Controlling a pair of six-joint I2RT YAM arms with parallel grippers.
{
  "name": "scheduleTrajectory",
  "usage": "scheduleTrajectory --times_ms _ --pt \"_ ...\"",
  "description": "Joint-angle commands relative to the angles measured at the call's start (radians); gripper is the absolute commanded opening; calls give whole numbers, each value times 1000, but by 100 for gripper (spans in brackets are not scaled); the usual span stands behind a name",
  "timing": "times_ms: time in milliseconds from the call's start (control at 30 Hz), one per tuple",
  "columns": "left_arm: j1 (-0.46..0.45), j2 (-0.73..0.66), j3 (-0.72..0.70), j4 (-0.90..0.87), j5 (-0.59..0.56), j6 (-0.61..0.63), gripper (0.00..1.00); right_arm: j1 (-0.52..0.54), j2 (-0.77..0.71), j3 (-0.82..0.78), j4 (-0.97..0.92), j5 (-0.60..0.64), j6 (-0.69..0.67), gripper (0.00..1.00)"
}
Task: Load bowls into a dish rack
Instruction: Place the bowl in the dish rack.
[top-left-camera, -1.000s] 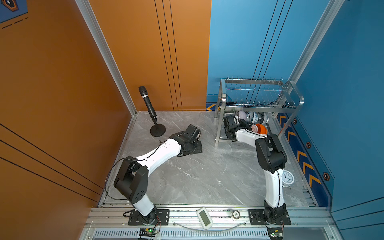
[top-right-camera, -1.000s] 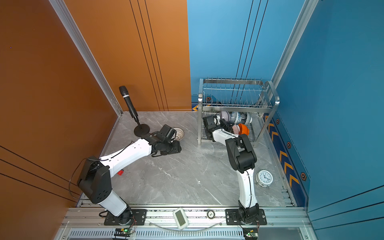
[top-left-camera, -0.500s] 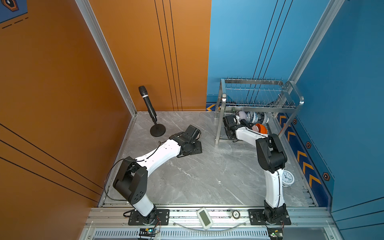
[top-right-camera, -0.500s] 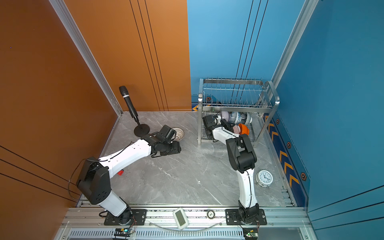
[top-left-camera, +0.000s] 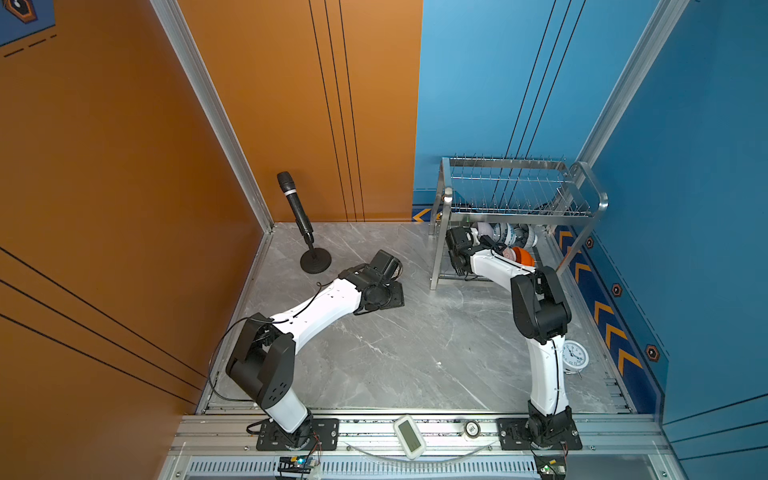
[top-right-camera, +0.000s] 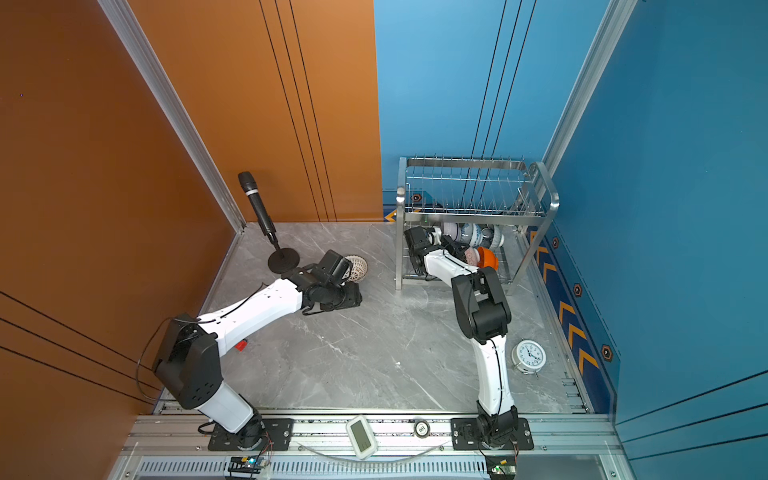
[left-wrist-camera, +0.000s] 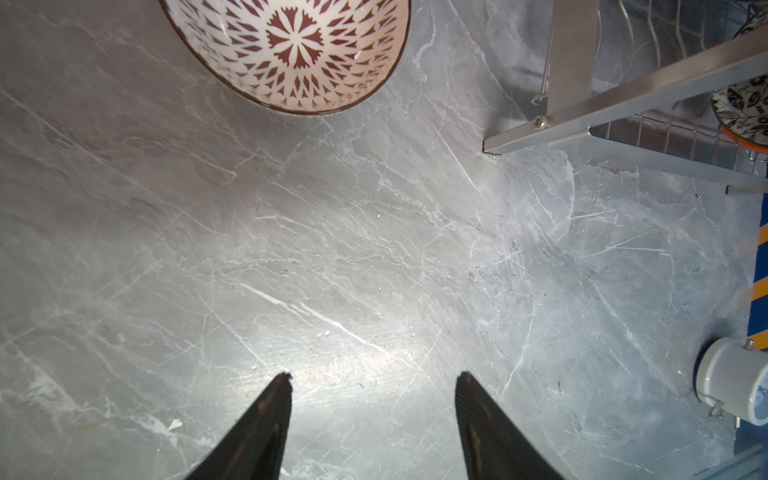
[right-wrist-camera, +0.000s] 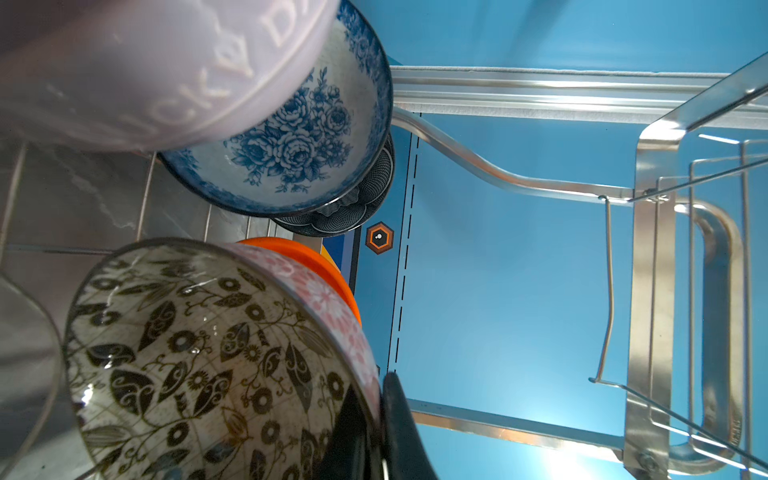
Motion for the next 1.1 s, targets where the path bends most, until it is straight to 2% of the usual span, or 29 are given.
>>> scheduleTrajectory --times_ms 0,167,633,833,1067 --pt "6 -36 -15 -5 -21 0 64 -2 12 39 -54 10 47 11" --pt "12 -38 -19 -5 -17 3 64 -1 16 44 -97 11 84 12" --pt "17 -54 -33 -5 -14 6 64 4 10 47 -133 13 118 23" --pt "17 -57 -35 -5 -11 10 64 7 -4 52 -155 11 141 42" --pt "17 -63 -39 -5 -1 16 64 22 -43 52 -229 -13 238 51"
